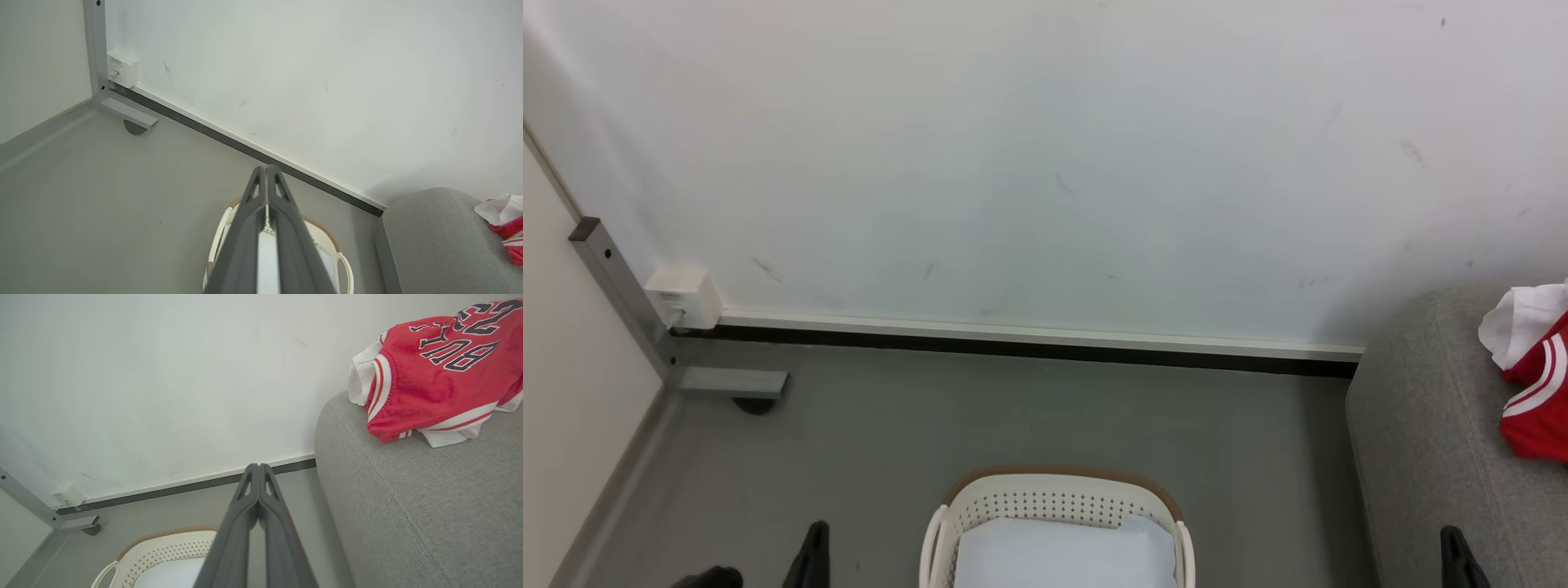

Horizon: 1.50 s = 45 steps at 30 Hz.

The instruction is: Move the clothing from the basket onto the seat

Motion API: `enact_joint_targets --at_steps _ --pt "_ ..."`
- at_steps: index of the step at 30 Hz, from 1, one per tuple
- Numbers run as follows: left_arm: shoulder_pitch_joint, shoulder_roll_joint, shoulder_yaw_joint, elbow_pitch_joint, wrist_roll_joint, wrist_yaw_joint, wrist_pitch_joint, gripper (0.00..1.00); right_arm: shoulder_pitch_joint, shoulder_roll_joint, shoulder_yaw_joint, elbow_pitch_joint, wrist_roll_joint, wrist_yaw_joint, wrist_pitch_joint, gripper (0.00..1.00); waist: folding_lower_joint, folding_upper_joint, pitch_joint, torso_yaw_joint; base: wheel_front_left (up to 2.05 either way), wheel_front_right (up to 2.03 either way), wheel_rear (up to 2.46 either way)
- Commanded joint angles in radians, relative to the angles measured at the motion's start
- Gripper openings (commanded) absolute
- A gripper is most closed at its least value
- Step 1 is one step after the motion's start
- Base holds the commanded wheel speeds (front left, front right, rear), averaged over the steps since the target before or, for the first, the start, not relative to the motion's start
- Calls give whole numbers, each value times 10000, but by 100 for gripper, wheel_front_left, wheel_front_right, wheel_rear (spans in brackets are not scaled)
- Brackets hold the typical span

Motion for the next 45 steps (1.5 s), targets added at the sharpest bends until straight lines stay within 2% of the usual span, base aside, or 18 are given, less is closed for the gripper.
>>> enact_joint_targets --at_steps 1,26,45 --pt "-265 23 95 -220 -530 -54 121 0 -304 -90 -10 -204 555 -4 102 0 0 0 9 -7 0 0 0" --pt "-499 -28 514 -638 -4179 -259 1055 0 -815 -116 -64 -320 4442 -8 1045 0 0 0 131 -118 0 0 0" --pt "-633 -58 768 -859 -6244 -384 1616 0 -1118 -130 -103 -369 6683 -11 1605 0 0 0 219 -198 0 0 0"
